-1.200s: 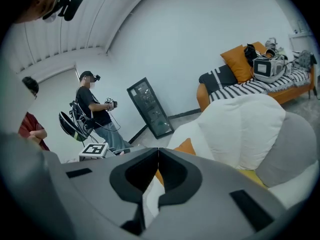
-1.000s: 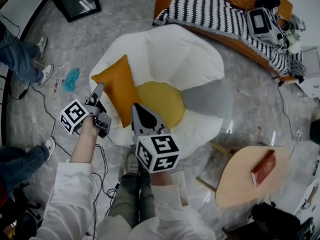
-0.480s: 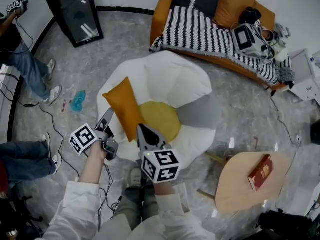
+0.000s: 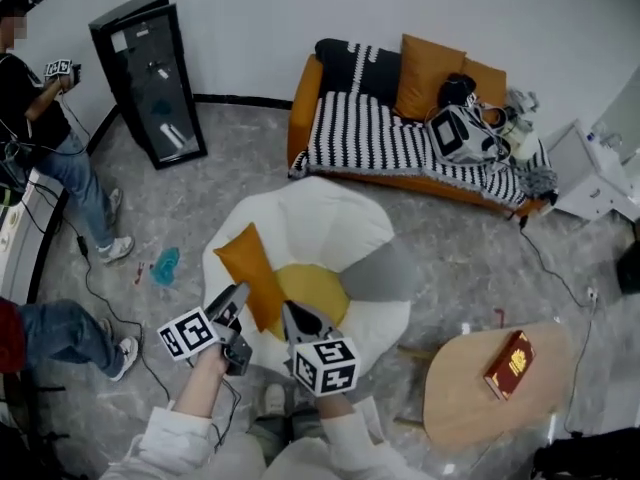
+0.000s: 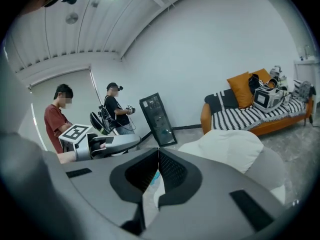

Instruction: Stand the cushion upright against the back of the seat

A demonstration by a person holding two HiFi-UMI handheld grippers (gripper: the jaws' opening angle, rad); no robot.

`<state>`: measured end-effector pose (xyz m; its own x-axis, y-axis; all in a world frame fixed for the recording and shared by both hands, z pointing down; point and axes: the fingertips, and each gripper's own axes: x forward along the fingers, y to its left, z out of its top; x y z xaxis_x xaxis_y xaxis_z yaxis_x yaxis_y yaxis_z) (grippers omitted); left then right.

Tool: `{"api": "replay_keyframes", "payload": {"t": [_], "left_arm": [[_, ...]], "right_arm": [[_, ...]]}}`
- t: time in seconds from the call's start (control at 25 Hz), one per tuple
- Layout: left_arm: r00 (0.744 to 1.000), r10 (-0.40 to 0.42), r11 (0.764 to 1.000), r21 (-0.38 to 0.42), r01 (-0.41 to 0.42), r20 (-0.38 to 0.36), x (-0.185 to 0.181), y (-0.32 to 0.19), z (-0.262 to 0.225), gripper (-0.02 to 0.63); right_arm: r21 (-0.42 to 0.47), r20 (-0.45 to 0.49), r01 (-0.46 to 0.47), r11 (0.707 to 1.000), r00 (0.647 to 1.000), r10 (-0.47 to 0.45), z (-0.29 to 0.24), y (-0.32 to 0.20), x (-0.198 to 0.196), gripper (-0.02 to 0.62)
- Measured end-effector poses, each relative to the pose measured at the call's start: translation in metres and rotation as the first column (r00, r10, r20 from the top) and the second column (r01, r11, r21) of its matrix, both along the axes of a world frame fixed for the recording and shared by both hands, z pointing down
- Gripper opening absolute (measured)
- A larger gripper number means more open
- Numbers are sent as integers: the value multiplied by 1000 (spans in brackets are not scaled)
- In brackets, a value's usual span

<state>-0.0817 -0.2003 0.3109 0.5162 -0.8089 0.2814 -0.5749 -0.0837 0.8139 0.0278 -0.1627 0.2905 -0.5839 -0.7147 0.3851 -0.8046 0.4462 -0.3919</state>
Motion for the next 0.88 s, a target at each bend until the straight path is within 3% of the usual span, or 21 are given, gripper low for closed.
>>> {"api": "replay_keyframes", "payload": {"t": [0.08, 0.24, 0.36, 0.52, 0.64, 0.88], "left_arm": [[999, 24, 1000, 18, -24, 24, 10, 12, -16, 255], [996, 77, 996, 46, -75, -42, 41, 38, -44, 255], [988, 157, 986, 66, -156, -13, 59, 58, -58, 252], [959, 274, 956, 90, -280, 75, 83, 74, -66, 224], [931, 331, 932, 103, -348, 150, 93, 87, -68, 149], [887, 359, 903, 131, -409, 291, 108, 104, -73, 40]], "right_arm": [[13, -6, 5, 1000, 1000, -5, -13, 11, 7, 12], [43, -7, 15, 999, 1000, -15, -37, 33, 18, 12], [62, -3, 35, 997, 999, -35, -52, 47, 18, 12], [89, -19, 82, 993, 997, -81, -68, 64, 14, 12], [106, -32, 106, 989, 994, -103, -73, 77, 9, 12], [160, -46, 107, 981, 994, -101, -87, 74, 21, 12]]}}
